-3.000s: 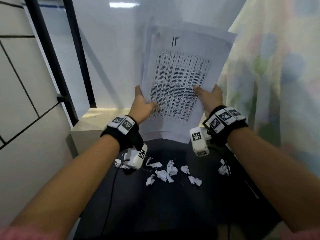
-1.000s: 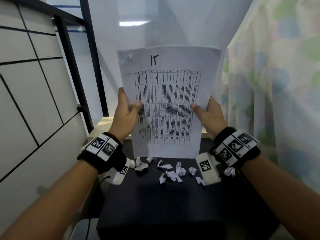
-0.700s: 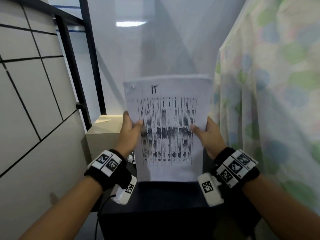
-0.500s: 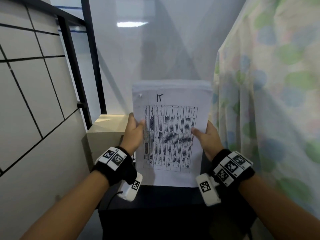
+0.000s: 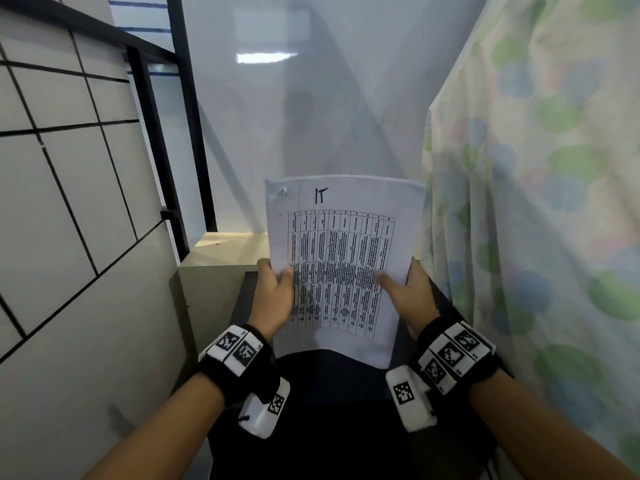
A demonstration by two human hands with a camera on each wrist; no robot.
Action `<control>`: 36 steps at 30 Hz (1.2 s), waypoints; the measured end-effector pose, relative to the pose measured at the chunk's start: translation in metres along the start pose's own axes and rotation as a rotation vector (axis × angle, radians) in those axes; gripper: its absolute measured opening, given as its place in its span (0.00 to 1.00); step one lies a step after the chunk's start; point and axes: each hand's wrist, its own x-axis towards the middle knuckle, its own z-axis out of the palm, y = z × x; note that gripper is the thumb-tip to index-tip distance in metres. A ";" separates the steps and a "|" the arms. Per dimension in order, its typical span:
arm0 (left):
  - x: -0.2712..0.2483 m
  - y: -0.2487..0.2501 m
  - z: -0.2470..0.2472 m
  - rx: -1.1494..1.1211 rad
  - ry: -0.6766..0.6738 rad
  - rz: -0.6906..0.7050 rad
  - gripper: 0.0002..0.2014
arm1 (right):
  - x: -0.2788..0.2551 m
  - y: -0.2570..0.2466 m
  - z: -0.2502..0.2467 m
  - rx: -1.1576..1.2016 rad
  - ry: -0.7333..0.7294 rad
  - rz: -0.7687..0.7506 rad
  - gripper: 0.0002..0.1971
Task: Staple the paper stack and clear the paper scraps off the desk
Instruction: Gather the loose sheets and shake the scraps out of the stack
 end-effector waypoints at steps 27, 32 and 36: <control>0.014 0.025 -0.009 -0.091 0.006 0.218 0.14 | 0.014 -0.001 -0.004 0.043 0.004 -0.144 0.19; 0.008 0.021 -0.009 -0.113 -0.005 0.212 0.16 | -0.002 0.018 -0.009 0.018 -0.024 -0.092 0.21; 0.017 0.042 -0.016 -0.165 0.032 0.269 0.12 | -0.009 0.037 -0.026 -0.187 -0.138 0.058 0.24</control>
